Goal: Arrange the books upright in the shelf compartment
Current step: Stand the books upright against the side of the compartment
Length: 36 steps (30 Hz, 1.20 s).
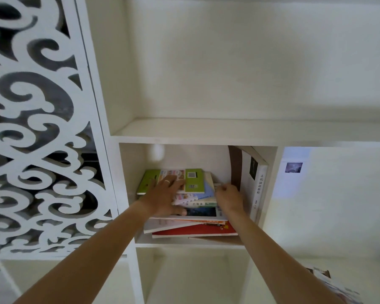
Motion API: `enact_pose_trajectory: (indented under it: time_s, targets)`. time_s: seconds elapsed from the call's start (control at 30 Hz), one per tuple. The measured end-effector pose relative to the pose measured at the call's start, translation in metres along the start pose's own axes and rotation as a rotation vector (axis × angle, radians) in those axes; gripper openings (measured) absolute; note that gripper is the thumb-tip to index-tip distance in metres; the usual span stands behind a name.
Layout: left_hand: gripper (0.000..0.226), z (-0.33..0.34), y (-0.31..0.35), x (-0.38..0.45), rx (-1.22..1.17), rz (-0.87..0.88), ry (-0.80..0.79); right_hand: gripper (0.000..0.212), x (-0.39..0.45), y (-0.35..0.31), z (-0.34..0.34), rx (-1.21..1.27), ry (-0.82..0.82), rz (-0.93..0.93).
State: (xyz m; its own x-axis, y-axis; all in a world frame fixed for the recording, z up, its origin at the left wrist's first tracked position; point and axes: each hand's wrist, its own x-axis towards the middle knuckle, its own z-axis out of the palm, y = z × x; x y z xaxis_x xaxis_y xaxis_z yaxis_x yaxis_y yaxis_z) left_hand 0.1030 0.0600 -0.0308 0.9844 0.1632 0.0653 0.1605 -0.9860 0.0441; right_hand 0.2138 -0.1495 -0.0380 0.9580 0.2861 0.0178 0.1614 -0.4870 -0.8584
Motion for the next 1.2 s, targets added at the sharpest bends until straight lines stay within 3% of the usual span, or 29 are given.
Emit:
enact_pose_trajectory:
  time_s: [0.17, 0.3, 0.4, 0.5, 0.73, 0.87, 1.03, 1.17, 1.2]
  targets:
    - [0.096, -0.003, -0.002, 0.000, 0.013, 0.050, 0.096, 0.031, 0.014, -0.029, -0.001, 0.013, -0.095, 0.173]
    - [0.090, -0.006, -0.006, -0.002, 0.078, 0.118, 0.158, 0.044, 0.025, -0.031, -0.001, 0.220, -0.165, 0.274]
    - [0.084, -0.004, 0.003, 0.001, 0.154, 0.160, 0.162, 0.034, 0.021, -0.028, -0.006, 0.368, -0.184, 0.334]
    - [0.081, -0.003, 0.021, 0.006, 0.135, 0.097, 0.216, 0.023, 0.012, -0.035, -0.014, 0.462, -0.183, 0.382]
    - [0.103, 0.027, 0.032, 0.015, 0.109, -0.129, 0.386, 0.035, 0.002, -0.043, -0.020, 0.588, -0.221, 0.367]
    - [0.085, 0.027, 0.032, 0.012, 0.059, -0.093, 0.526, 0.042, -0.001, -0.026, -0.021, 0.622, -0.203, 0.310]
    - [0.049, -0.015, 0.025, -0.002, -0.511, -0.325, 0.820, 0.037, 0.005, -0.025, -0.016, 0.483, -0.177, 0.268]
    - [0.038, -0.029, 0.016, -0.019, -0.872, -0.471, 0.960, 0.032, 0.010, -0.017, 0.009, -0.215, -0.042, 0.198]
    - [0.038, -0.029, 0.016, -0.020, -0.881, -0.472, 0.953, 0.041, 0.010, -0.014, 0.013, -0.328, -0.027, 0.165]
